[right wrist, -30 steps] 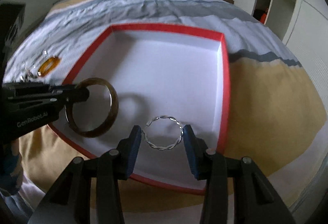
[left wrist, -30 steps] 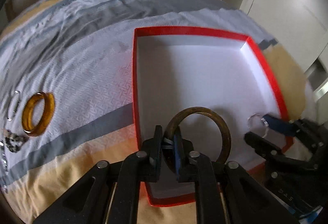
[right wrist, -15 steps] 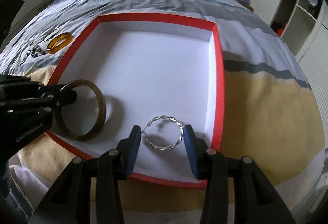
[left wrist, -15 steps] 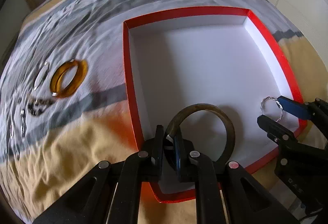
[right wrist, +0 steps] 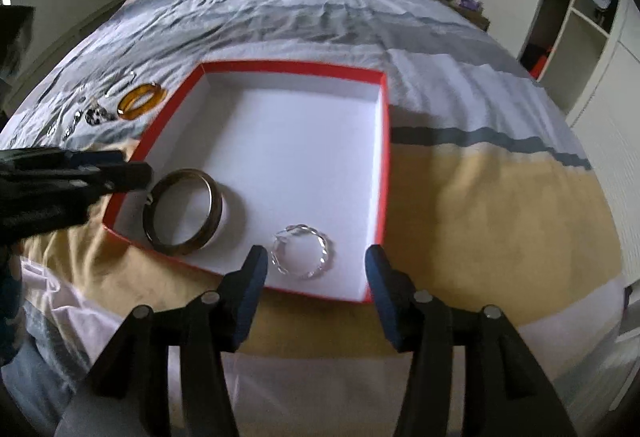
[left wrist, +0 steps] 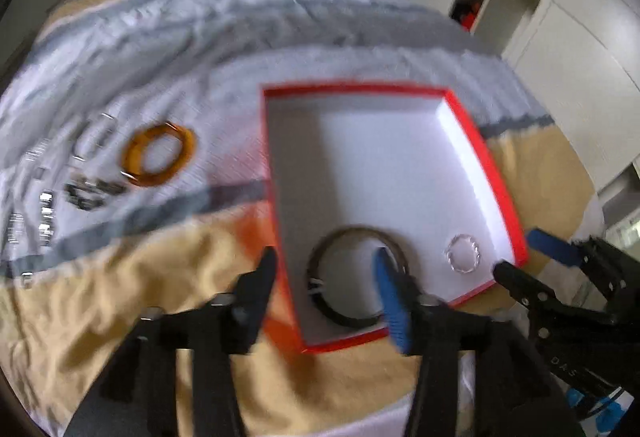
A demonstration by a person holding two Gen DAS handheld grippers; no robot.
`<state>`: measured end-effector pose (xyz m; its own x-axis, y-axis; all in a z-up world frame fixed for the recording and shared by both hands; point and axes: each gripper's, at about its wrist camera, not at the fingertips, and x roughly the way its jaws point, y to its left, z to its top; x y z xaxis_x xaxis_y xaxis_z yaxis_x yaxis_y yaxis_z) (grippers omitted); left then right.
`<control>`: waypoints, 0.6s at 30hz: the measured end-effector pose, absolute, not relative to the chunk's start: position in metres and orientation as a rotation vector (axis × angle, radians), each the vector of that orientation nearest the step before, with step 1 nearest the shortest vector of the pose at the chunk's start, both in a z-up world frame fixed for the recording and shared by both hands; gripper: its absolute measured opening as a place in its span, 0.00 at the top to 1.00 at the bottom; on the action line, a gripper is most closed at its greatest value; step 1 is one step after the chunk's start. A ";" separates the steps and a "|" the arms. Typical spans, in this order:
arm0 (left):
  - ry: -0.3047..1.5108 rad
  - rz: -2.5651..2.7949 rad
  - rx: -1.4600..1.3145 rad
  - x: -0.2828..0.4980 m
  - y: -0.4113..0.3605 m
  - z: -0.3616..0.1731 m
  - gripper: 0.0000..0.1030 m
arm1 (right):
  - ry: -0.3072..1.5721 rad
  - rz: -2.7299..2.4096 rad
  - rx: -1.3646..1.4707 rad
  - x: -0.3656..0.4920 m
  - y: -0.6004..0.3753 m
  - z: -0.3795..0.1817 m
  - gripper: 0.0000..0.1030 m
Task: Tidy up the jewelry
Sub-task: 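Withdraw both open tools from the box back toward the jewelry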
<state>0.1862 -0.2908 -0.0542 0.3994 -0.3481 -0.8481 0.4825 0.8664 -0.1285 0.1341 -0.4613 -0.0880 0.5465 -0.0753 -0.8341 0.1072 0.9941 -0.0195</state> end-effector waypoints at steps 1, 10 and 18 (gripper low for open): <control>1.010 -0.524 0.135 0.186 -0.285 -0.044 0.42 | 0.976 -0.108 0.039 0.129 -0.460 -0.081 0.52; 0.880 -0.439 0.109 0.140 -0.203 0.025 0.42 | 0.827 -0.042 0.048 0.083 -0.413 -0.007 0.52; 0.809 -0.239 0.138 0.094 -0.089 0.051 0.29 | 0.701 0.052 0.005 0.044 -0.353 0.048 0.52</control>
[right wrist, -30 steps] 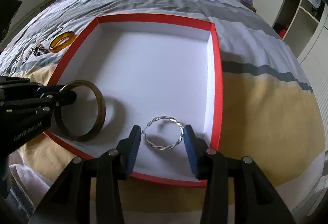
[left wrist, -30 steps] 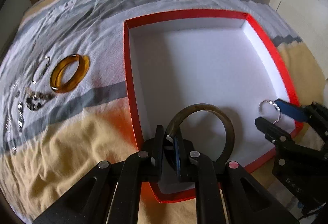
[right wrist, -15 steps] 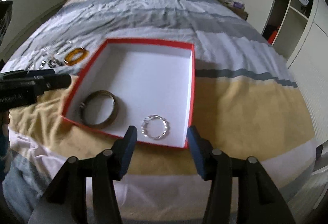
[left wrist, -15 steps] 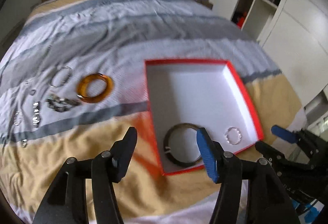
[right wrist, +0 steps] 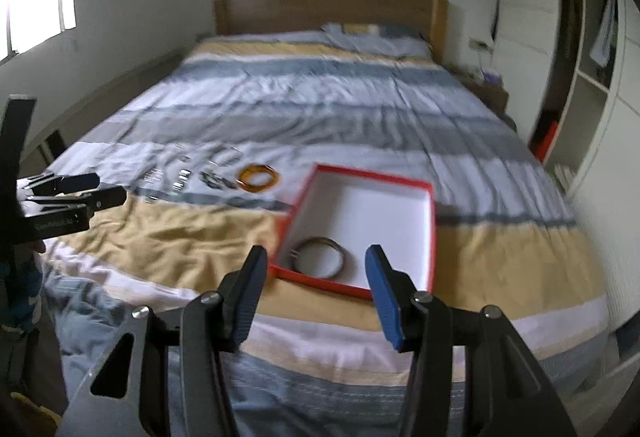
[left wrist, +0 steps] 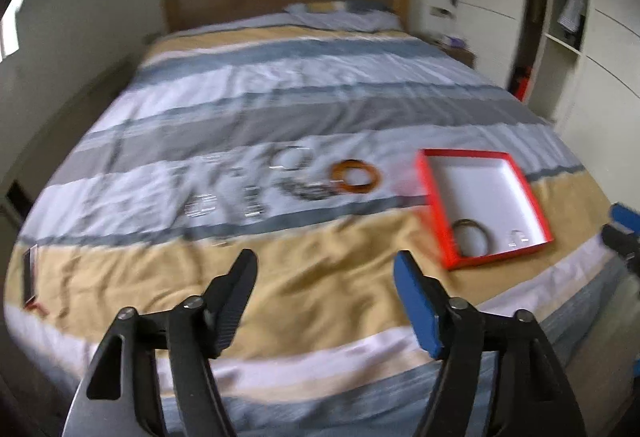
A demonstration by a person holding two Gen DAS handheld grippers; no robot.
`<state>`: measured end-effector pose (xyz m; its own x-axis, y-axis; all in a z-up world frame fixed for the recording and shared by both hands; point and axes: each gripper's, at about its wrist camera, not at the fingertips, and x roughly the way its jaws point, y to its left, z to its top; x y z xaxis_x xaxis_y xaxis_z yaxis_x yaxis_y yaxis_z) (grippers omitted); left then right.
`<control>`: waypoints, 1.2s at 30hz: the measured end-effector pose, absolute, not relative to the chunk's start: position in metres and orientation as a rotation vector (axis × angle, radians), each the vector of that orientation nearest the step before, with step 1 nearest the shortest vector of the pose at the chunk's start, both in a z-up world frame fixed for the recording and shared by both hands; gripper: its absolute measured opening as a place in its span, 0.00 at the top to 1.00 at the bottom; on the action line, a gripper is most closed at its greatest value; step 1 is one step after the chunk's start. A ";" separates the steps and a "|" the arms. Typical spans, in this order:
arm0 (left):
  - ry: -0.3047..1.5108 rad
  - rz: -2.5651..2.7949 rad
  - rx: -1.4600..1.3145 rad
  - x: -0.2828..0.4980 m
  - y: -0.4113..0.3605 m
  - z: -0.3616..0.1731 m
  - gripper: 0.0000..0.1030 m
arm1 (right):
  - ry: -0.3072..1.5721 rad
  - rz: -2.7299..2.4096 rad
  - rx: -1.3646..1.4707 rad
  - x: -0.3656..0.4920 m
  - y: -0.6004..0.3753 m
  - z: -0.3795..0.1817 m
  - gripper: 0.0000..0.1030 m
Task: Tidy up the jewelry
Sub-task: 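Withdraw both open tools from the box back toward the jewelry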
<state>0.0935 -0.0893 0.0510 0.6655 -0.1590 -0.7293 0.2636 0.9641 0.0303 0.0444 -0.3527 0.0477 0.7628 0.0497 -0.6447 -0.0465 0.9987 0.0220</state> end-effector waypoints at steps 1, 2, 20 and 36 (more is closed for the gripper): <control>0.804 -0.216 0.131 0.088 -0.074 0.053 0.29 | 0.684 0.067 -0.004 0.037 -0.344 0.055 0.52; 0.796 -0.190 0.122 0.081 -0.056 0.057 0.29 | 0.671 0.078 -0.011 0.032 -0.337 0.059 0.52; 0.601 0.028 0.077 0.013 0.063 0.130 0.24 | 0.501 0.185 -0.039 -0.022 -0.277 0.124 0.52; 0.774 0.018 0.116 0.119 0.040 -0.008 0.35 | 0.723 0.121 0.042 0.124 -0.273 0.013 0.52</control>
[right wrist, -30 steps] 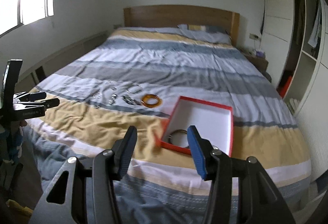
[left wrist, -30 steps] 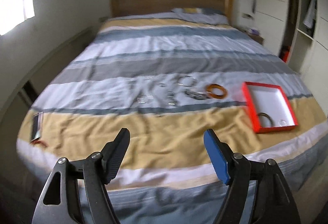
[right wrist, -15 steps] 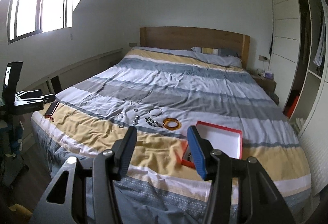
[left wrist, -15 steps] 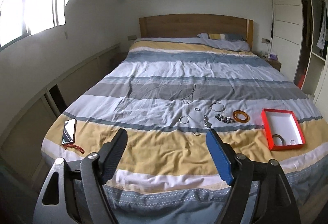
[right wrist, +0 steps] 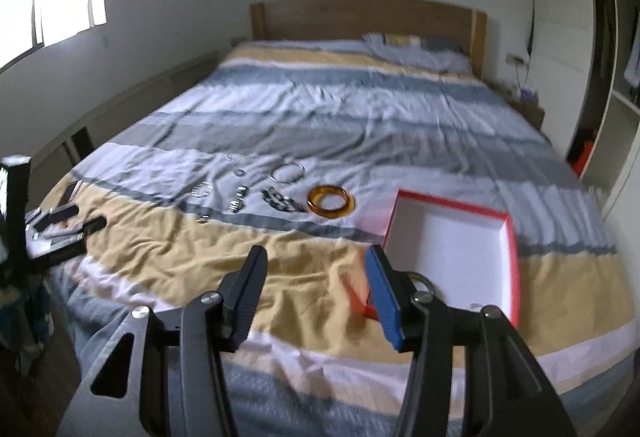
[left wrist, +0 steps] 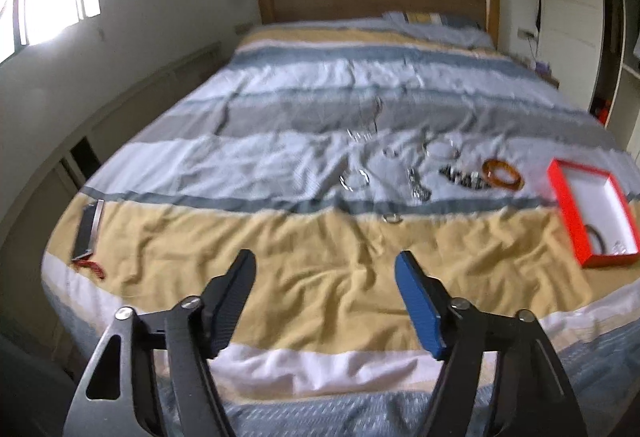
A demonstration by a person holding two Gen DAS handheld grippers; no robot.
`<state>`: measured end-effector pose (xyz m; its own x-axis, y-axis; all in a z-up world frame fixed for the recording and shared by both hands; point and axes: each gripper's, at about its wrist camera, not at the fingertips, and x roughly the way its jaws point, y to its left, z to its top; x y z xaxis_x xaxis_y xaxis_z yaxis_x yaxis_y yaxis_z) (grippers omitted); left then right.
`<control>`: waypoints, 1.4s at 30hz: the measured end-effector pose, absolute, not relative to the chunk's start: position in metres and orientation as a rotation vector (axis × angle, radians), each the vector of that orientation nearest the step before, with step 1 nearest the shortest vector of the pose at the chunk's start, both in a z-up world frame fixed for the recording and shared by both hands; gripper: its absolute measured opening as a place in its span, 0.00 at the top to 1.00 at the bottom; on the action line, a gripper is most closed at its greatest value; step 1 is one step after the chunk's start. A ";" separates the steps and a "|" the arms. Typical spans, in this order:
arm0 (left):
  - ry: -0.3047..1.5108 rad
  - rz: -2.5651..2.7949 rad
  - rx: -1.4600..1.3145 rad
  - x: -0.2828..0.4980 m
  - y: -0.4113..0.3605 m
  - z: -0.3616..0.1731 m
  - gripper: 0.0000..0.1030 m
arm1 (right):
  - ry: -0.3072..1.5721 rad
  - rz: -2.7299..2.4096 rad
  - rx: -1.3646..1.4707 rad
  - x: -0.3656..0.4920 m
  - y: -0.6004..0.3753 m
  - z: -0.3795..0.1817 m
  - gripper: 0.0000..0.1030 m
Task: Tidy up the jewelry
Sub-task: 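Withdraw both open tools from the box back toward the jewelry, then grasp the amber bangle with right tool while left tool grasps small silver ring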
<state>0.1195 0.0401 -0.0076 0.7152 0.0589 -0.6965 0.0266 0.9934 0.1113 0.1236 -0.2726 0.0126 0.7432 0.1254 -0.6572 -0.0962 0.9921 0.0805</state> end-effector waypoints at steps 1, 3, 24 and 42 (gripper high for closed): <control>0.788 0.014 0.122 0.129 0.037 -0.016 0.37 | 0.735 0.118 0.049 0.138 -0.272 0.005 0.52; 0.813 0.005 0.123 0.149 0.033 -0.031 0.39 | 0.759 0.120 0.057 0.161 -0.269 -0.007 0.52; 0.978 -0.193 0.072 0.265 0.002 -0.113 0.54 | 0.967 -0.024 0.197 0.352 -0.271 -0.131 0.52; 0.959 -0.210 0.124 0.271 -0.012 -0.129 0.77 | 0.956 -0.028 0.229 0.365 -0.276 -0.156 0.88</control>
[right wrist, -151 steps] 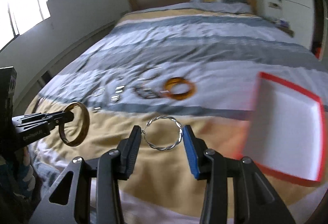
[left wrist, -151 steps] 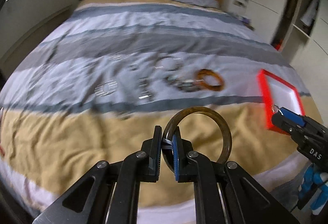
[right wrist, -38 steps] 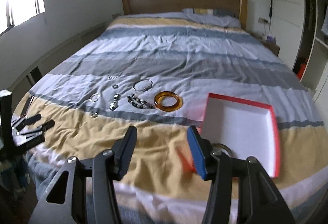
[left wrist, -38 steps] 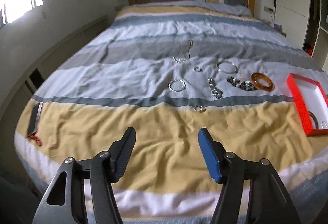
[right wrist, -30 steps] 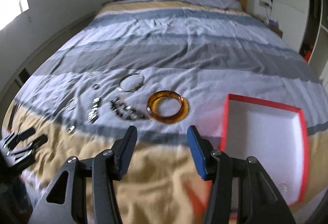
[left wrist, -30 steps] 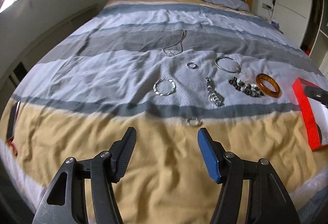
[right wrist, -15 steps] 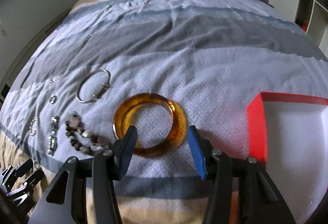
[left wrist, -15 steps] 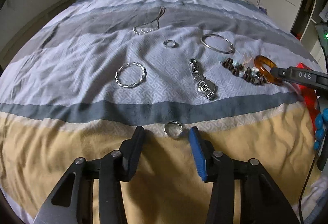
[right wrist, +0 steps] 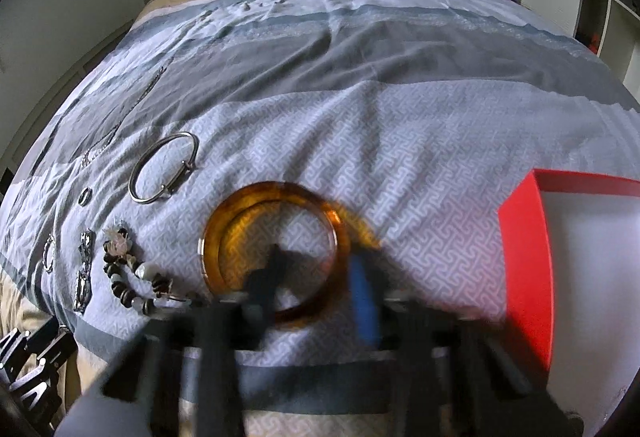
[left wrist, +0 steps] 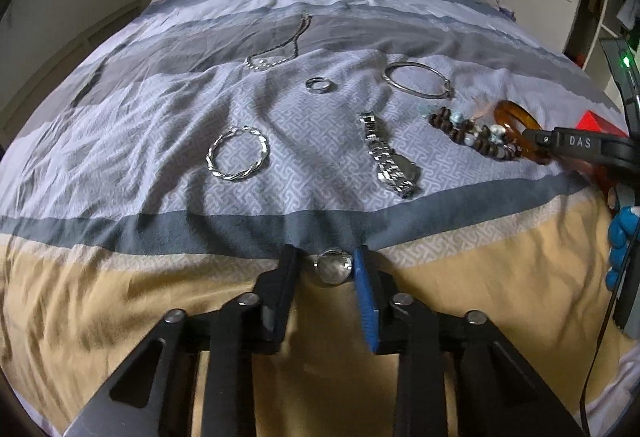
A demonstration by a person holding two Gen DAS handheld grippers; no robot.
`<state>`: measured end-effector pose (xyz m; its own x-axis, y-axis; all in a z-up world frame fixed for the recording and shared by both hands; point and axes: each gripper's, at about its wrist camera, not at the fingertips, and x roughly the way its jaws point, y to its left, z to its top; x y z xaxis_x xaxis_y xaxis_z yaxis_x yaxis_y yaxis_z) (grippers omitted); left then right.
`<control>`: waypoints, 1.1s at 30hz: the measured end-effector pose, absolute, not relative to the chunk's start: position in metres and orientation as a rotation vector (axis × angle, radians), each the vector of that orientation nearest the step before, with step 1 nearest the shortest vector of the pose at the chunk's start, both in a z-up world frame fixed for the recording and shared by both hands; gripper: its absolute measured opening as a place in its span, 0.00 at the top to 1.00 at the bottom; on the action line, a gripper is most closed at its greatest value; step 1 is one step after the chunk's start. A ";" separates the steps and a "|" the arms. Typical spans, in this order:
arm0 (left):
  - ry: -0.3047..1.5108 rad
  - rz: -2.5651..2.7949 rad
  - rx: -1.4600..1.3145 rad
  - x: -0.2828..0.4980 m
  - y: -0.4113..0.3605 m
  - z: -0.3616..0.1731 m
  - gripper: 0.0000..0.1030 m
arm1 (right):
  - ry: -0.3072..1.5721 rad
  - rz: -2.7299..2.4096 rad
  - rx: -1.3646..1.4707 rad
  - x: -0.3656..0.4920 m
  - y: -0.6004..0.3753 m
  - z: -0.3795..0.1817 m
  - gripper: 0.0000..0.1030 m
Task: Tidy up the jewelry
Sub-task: 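Grasp the amber bangle with right tool while left tool grasps small silver ring, then carry the ring and amber bangle into the red box and open both tools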
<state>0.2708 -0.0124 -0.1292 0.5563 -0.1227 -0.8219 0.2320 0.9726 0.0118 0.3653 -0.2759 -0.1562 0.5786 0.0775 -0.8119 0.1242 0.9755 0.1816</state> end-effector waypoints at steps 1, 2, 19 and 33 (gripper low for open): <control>0.956 -0.211 0.128 0.270 -0.013 -0.129 0.81 | 0.954 -0.022 0.229 0.365 -0.276 -0.156 0.90; 0.954 -0.212 0.131 0.269 -0.013 -0.128 0.81 | 0.948 -0.021 0.223 0.364 -0.275 -0.155 0.90; 0.929 -0.216 0.032 0.249 0.002 -0.097 0.82 | 0.820 0.024 0.232 0.332 -0.271 -0.101 0.91; 0.873 -0.283 0.043 0.216 -0.040 -0.049 0.82 | 0.750 -0.041 0.271 0.263 -0.335 -0.059 0.91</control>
<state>0.2156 -0.0395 -0.0494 0.6079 -0.2273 -0.7607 0.2622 0.9619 -0.0778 0.2629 -0.3349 -0.0592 0.7326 0.0598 -0.6781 0.1327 0.9645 0.2284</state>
